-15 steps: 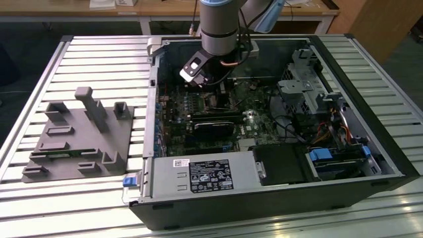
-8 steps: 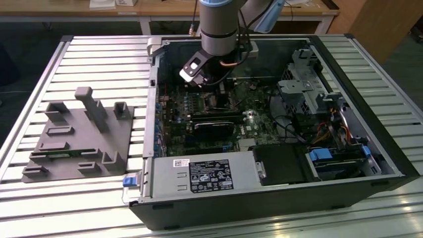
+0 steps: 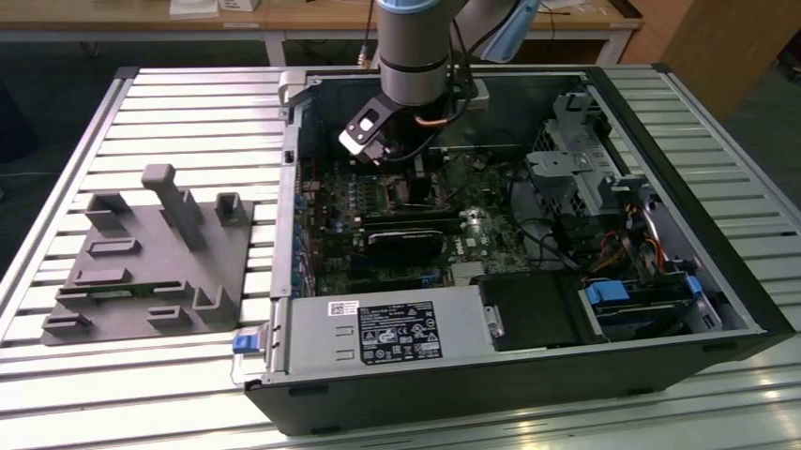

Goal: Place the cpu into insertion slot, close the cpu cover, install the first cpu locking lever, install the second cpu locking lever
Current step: 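Place the cpu into insertion slot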

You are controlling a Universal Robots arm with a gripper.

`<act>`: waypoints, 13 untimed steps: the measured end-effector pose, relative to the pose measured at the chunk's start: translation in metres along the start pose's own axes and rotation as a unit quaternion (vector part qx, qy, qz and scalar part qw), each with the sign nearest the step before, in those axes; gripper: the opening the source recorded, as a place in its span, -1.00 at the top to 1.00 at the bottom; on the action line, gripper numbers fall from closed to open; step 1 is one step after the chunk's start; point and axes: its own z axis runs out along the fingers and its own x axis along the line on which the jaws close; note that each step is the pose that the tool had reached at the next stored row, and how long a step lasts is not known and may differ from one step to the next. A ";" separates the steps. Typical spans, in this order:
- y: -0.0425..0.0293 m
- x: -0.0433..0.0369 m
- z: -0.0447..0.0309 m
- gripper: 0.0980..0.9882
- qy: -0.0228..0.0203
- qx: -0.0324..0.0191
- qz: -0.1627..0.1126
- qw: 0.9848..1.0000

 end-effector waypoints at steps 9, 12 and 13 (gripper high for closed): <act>0.0000 0.0002 0.0006 0.00 0.000 0.000 0.001 1.000; -0.0001 0.0003 0.0009 0.00 0.000 0.000 0.001 1.000; -0.0001 0.0003 0.0009 0.00 0.000 0.000 0.001 1.000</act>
